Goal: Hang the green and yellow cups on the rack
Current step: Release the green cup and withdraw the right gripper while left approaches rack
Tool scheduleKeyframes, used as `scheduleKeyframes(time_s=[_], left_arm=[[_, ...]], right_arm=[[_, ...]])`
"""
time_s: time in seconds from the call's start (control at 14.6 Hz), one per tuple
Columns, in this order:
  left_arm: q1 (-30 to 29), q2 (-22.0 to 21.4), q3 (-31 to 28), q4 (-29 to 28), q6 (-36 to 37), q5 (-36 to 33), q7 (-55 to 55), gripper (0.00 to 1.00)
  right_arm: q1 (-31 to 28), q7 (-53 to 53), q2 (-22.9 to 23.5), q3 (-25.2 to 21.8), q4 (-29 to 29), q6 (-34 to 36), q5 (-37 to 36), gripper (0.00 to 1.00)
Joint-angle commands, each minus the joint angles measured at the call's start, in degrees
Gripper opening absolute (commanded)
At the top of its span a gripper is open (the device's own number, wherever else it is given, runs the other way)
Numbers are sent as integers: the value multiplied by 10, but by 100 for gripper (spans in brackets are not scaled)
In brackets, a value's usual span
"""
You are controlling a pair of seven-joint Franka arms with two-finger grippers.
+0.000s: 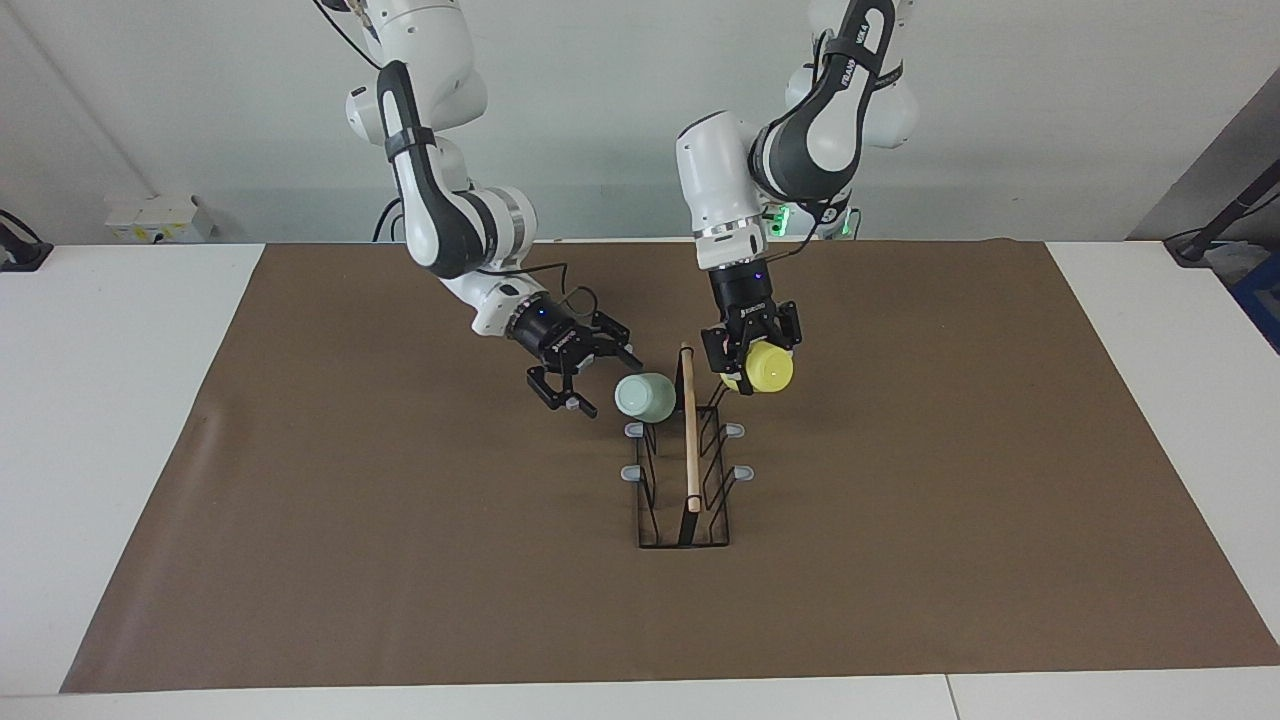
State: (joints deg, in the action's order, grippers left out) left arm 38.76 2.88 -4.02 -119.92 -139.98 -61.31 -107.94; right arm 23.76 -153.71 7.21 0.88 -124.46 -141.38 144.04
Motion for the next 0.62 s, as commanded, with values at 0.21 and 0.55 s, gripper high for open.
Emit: scheduleKeyframes(time_s=[0.21, 0.55], left_arm=[[25, -18, -10, -37, 1, -39, -71, 0], [54, -17, -10, -65, 6, -54, -112, 0]], right_arm=[[-31, 19, -63, 3, -10, -97, -61, 100], [-136, 61, -76, 1, -2, -121, -361, 100]])
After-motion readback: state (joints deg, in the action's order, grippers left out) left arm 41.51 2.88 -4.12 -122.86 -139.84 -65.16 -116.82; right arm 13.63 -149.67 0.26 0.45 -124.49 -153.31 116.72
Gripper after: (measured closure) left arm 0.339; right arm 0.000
